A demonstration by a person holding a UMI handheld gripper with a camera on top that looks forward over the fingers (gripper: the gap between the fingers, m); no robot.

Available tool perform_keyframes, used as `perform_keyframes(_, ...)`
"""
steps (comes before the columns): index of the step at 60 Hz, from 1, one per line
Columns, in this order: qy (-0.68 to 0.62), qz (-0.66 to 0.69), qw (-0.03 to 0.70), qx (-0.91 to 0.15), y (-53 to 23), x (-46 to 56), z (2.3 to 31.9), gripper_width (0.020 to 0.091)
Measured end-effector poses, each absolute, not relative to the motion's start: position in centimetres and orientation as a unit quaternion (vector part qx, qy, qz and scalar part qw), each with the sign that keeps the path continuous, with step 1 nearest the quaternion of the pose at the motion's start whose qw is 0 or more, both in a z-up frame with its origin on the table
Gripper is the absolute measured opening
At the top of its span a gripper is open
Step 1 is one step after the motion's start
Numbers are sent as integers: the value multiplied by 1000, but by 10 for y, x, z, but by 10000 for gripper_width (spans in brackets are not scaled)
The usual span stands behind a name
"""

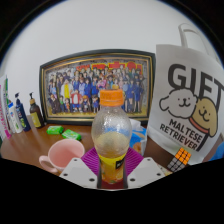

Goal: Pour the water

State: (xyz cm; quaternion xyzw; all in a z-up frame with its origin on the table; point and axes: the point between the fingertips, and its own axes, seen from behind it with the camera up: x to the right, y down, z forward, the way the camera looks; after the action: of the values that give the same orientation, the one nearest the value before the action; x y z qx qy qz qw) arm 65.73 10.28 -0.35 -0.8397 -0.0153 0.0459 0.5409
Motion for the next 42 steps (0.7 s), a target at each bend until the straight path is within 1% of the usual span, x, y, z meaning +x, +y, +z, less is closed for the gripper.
perform_keyframes(1,-16,45,539,-841,102,658,-8,301)
perform_keyframes(5,-12,45,555,-831,100,658,-7,316)
perform_keyframes(7,-8,47,560,-827,100,659,-7,341)
perform_keyframes(10,-4,49,564,-824,98,660,-7,391)
perform_keyframes(15,2,45,558,-828,94,663,-8,512)
perform_keyframes(16,3,43,554,-831,93,664,-10,542)
perform_keyframes(22,19,29,525,-850,83,673,-16,872)
perform_keyframes(24,23,23,520,-853,78,677,-16,846)
perform_keyframes(26,28,18,516,-856,72,681,-14,859)
perform_keyframes(33,35,9,498,-867,44,686,-5,861)
perform_keyframes(42,17,-21,489,-872,-11,676,23,855)
